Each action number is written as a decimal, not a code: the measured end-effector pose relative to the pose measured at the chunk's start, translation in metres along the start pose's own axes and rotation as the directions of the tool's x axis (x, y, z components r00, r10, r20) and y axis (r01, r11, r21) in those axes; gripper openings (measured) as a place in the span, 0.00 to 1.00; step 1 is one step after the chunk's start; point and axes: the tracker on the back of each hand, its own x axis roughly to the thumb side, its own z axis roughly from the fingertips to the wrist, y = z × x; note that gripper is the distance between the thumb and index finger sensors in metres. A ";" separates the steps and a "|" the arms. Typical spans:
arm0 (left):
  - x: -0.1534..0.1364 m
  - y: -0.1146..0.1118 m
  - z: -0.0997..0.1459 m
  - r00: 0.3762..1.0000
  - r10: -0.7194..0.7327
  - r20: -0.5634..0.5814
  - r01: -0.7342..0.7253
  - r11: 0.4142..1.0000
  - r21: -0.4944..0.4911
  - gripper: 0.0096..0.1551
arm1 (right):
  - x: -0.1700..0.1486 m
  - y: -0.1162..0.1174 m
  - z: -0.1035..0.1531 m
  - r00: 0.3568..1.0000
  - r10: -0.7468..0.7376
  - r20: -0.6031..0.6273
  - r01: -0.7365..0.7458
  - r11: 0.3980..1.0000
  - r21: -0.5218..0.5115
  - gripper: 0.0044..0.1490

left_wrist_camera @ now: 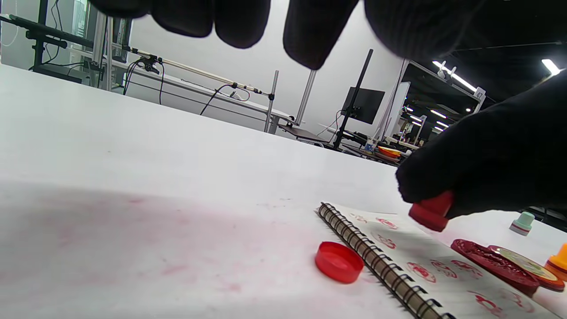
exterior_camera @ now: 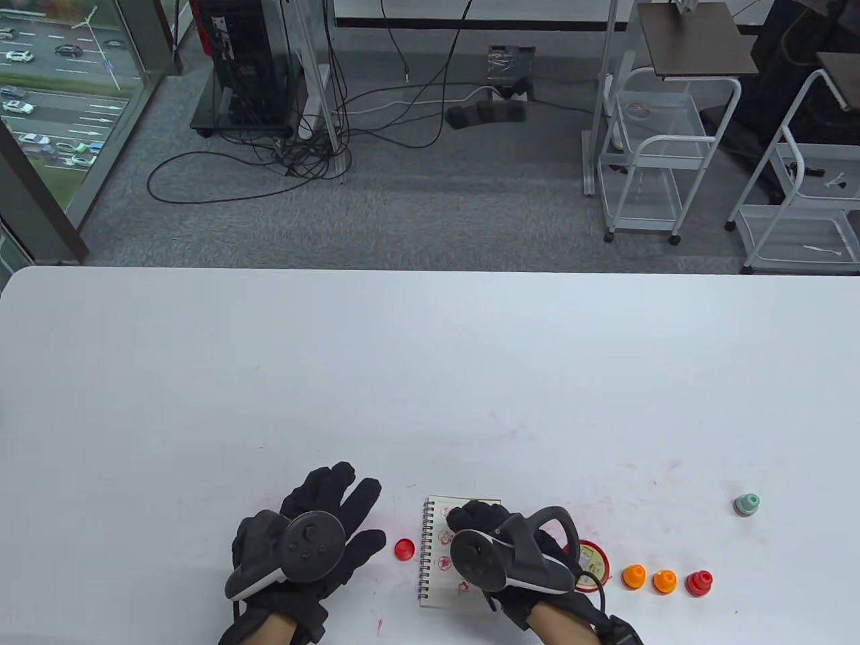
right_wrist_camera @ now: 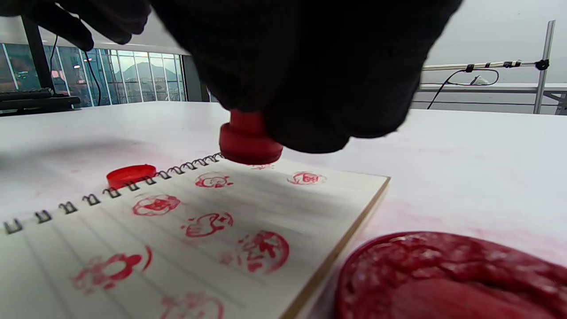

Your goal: Stamp reward stamp onto notebook

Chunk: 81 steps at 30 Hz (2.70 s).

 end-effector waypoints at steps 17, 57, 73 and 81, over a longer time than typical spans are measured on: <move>-0.003 -0.002 -0.002 1.000 0.007 -0.011 -0.008 0.999 -0.035 0.45 | 0.014 0.016 -0.017 0.989 0.144 -0.021 -0.143 0.989 0.042 0.27; 0.011 -0.043 -0.022 0.998 -0.028 0.047 0.039 0.968 -0.246 0.47 | -0.051 -0.040 0.049 0.936 -0.342 -0.088 0.278 0.866 -0.415 0.28; 0.038 -0.077 -0.044 0.971 -0.239 0.030 0.232 0.898 -0.374 0.44 | -0.056 -0.031 0.058 0.907 -0.416 -0.070 0.342 0.822 -0.455 0.28; 0.039 -0.076 -0.044 0.978 -0.206 0.025 0.204 0.934 -0.295 0.39 | -0.051 -0.029 0.056 0.911 -0.409 -0.052 0.348 0.831 -0.434 0.28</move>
